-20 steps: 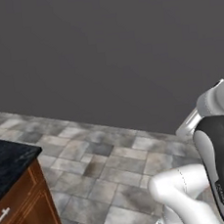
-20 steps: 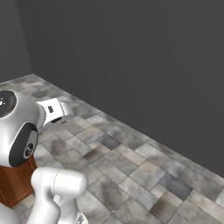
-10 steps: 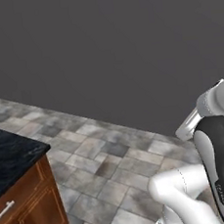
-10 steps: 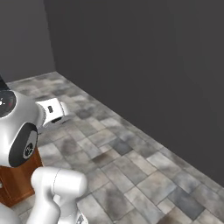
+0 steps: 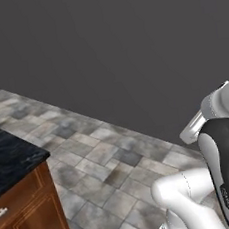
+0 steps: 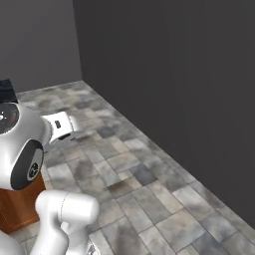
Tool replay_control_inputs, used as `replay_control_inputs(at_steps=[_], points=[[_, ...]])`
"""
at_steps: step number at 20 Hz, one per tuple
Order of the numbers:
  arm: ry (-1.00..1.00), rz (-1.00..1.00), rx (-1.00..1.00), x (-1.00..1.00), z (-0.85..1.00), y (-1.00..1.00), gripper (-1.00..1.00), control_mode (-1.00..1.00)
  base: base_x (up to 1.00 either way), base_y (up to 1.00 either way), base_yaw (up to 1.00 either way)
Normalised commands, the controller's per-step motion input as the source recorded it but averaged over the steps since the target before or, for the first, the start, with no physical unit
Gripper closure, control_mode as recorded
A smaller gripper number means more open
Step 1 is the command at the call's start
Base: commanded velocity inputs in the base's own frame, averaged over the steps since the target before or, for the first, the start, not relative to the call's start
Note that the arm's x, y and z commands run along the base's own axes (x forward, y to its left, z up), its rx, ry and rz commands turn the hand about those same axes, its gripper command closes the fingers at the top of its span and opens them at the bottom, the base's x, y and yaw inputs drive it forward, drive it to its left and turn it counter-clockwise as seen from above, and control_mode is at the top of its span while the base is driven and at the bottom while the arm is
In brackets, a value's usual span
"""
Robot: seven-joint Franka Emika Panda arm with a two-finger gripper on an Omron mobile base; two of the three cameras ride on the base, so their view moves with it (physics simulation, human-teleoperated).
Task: Pick the candle and candle from the dining table and place them in the open cabinet. Close the cabinet after placing the objects.
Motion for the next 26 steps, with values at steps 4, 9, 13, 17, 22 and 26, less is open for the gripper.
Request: replay_control_inputs(at_steps=[4,9,13,17,22,26], points=[[0.00,0.00,0.00,0.00,0.00,0.00,-1.00,1.00,0.21,-0.48,0.27],[0.00,0.00,0.00,0.00,0.00,0.00,-1.00,1.00,0.24,-0.49,0.27],[0.00,0.00,0.00,0.00,0.00,0.00,-1.00,1.00,0.21,-0.49,0.26],[0.00,0.00,0.00,0.00,0.00,0.00,-1.00,1.00,0.22,-0.49,0.26],[0.00,0.00,0.00,0.00,0.00,0.00,-1.00,1.00,0.27,-0.45,0.26],[0.00,0.00,0.00,0.00,0.00,0.00,-1.00,1.00,0.35,-0.42,0.25]])
